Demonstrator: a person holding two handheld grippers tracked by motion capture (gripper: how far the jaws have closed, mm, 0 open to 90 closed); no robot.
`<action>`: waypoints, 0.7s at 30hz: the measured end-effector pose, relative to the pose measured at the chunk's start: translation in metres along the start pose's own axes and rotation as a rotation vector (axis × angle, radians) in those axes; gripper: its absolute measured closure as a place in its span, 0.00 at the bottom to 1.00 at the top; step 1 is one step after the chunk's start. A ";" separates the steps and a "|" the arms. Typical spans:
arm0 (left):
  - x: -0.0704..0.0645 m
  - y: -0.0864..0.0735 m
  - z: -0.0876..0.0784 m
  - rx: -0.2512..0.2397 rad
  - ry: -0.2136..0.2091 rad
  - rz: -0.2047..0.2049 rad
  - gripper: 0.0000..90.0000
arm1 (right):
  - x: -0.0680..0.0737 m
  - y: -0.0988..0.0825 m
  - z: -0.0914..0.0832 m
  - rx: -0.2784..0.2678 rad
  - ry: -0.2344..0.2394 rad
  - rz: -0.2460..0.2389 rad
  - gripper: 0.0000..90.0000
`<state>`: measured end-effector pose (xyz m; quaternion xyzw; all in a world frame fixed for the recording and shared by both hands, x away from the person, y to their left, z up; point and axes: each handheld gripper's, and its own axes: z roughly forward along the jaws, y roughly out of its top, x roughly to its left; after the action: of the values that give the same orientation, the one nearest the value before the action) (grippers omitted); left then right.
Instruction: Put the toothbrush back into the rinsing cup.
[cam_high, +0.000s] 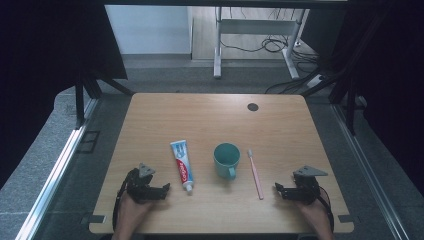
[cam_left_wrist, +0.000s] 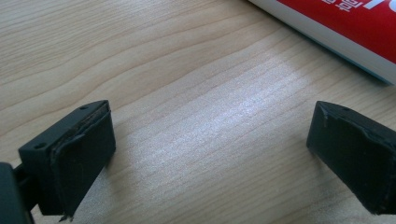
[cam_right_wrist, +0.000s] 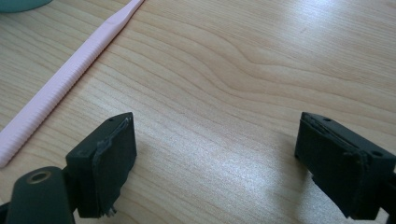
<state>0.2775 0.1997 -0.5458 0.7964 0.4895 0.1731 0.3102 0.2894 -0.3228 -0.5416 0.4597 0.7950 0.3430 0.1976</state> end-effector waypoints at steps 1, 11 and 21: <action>0.000 0.000 0.000 0.000 0.001 0.000 0.01 | 0.000 0.000 0.000 0.000 0.000 0.000 0.14; 0.000 0.000 0.000 0.000 0.000 0.000 0.01 | 0.000 0.000 0.000 0.000 0.000 0.000 0.14; 0.000 0.000 0.000 0.001 0.002 -0.002 0.01 | -0.001 0.000 -0.001 -0.003 0.009 0.002 0.14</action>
<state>0.2779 0.1994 -0.5459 0.7959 0.4907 0.1731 0.3094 0.2891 -0.3243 -0.5414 0.4589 0.7948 0.3463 0.1945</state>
